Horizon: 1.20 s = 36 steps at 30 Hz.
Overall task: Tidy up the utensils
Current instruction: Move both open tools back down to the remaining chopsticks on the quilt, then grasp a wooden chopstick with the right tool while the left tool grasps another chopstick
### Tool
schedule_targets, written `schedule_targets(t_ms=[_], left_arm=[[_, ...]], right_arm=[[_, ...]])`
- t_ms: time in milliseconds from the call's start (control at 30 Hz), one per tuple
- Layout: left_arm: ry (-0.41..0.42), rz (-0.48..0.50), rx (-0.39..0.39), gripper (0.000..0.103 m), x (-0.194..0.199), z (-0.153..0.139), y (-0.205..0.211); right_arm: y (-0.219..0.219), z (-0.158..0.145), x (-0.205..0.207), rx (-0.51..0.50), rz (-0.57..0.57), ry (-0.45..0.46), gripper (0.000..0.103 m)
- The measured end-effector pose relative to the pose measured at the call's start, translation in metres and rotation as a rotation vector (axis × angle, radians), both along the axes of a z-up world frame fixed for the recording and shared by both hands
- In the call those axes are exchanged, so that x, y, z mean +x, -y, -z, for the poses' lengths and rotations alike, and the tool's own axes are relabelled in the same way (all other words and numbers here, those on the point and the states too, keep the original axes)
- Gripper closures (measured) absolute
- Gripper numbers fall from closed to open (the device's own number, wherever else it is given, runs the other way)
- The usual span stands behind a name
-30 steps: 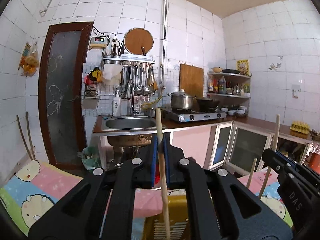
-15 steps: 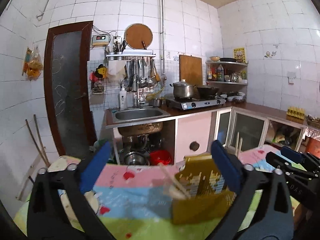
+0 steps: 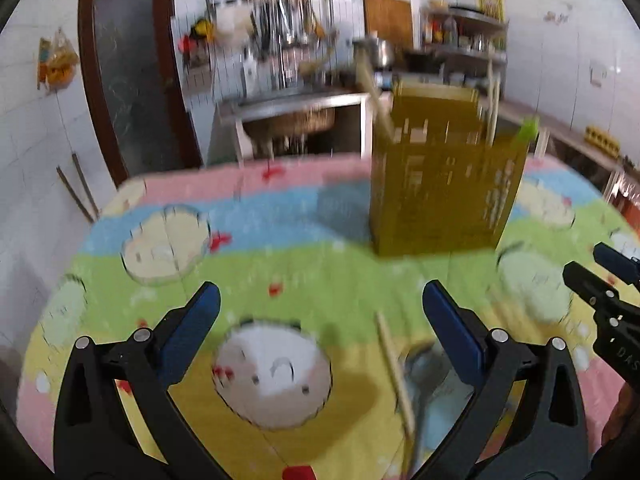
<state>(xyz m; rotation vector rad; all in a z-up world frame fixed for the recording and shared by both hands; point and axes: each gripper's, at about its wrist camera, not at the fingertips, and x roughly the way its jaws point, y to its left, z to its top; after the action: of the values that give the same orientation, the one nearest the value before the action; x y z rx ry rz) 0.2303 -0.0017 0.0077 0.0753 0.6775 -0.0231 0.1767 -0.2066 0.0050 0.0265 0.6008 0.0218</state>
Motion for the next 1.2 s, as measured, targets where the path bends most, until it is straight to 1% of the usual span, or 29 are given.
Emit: schedule_targets(t_ms=[67,100,167,267,500,667,767,967,1067,1133,1167,1200], left_arm=[[-0.049,-0.004,-0.016,0.005,0.002,0.015,-0.001],[-0.079,-0.006,-0.029,0.005,0.004,0.024,-0.003],[-0.105,-0.008,-0.038,0.005,0.005,0.032,-0.003],[-0.124,-0.015,-0.032,0.005,0.007,0.042,-0.003],[-0.215,0.001,-0.055,0.005,0.014,0.063,-0.001],[-0.237,-0.005,-0.059,0.005,0.017,0.069,-0.001],[-0.236,-0.008,-0.052,0.005,0.016,0.070,0.000],[-0.240,0.013,-0.064,0.006,0.012,0.069,0.005],[-0.237,0.031,-0.061,0.011,0.009,0.068,0.012],[-0.235,0.042,-0.060,0.018,0.006,0.066,0.016],[-0.234,0.045,-0.061,0.020,0.005,0.066,0.017],[-0.234,0.051,-0.066,0.025,0.004,0.066,0.018]], right_arm=[[0.000,0.018,0.002,0.013,0.001,-0.049,0.043],[0.001,0.022,0.003,0.021,0.002,-0.065,0.043],[-0.001,0.030,0.007,0.029,-0.001,-0.100,0.043],[-0.004,0.033,0.012,0.014,-0.007,-0.125,0.043],[-0.005,0.041,0.017,0.014,-0.004,-0.165,0.043],[-0.005,0.045,0.019,0.014,-0.007,-0.182,0.043],[-0.006,0.047,0.021,0.013,-0.008,-0.196,0.044],[-0.011,0.046,0.019,0.010,-0.002,-0.200,0.044],[-0.017,0.045,0.018,0.002,-0.018,-0.199,0.044],[-0.022,0.048,0.020,-0.025,-0.022,-0.215,0.045],[-0.024,0.050,0.022,-0.036,-0.021,-0.229,0.051],[-0.023,0.051,0.023,-0.035,-0.019,-0.235,0.058]])
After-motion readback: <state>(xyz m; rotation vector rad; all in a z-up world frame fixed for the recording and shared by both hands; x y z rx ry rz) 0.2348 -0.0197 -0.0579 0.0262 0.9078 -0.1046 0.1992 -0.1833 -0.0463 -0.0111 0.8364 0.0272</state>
